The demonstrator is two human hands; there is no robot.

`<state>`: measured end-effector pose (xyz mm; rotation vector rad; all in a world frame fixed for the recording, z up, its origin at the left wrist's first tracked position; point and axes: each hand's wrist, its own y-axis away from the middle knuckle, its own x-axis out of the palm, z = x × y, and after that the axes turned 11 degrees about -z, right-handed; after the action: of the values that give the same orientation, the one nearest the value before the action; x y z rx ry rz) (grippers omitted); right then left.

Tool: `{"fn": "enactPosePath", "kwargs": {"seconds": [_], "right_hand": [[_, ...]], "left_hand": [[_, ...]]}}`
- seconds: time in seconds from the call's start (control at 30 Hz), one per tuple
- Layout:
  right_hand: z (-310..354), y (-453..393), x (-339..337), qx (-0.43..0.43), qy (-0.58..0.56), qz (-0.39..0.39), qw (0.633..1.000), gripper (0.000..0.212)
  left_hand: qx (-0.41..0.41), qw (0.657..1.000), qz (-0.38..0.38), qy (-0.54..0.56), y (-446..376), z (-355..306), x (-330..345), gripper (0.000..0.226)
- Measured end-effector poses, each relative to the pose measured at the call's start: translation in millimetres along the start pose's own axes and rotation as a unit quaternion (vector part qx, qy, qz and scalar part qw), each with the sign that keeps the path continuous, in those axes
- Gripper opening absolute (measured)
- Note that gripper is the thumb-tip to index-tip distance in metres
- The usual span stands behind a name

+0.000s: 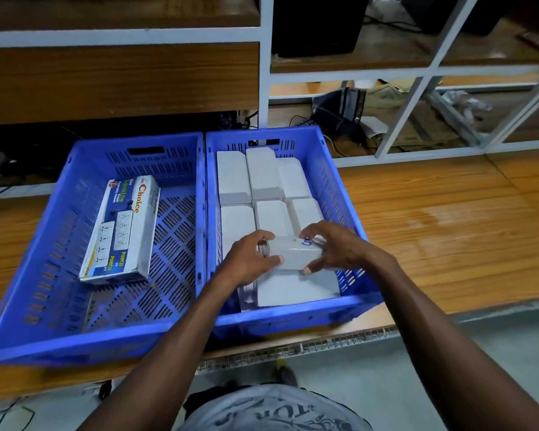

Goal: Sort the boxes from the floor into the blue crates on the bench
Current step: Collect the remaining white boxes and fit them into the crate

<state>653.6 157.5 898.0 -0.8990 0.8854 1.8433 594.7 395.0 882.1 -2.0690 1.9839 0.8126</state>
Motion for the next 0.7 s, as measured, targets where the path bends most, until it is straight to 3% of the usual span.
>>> {"fn": "enactPosePath", "kwargs": {"seconds": [0.17,0.27,0.33,0.47,0.7], "right_hand": [[11,18,-25,-0.008,-0.119,-0.018,0.993,0.059],[22,29,-42,0.027,-0.222,-0.023,0.974,0.044],[30,35,-46,0.055,-0.330,-0.018,0.942,0.045],[43,39,-40,0.102,-0.526,-0.024,0.844,0.048],[45,30,-13,0.157,-0.597,-0.034,0.786,0.053]], "left_hand": [[0.054,0.990,-0.052,0.119,8,-16,-13,0.054],[0.024,0.968,-0.069,0.241,11,-30,-20,0.063],[-0.011,0.951,-0.070,0.301,14,-33,-21,0.065],[-0.063,0.932,0.005,0.358,19,-34,-15,0.046],[-0.063,0.931,0.100,0.346,29,-40,-1,0.056]]}}
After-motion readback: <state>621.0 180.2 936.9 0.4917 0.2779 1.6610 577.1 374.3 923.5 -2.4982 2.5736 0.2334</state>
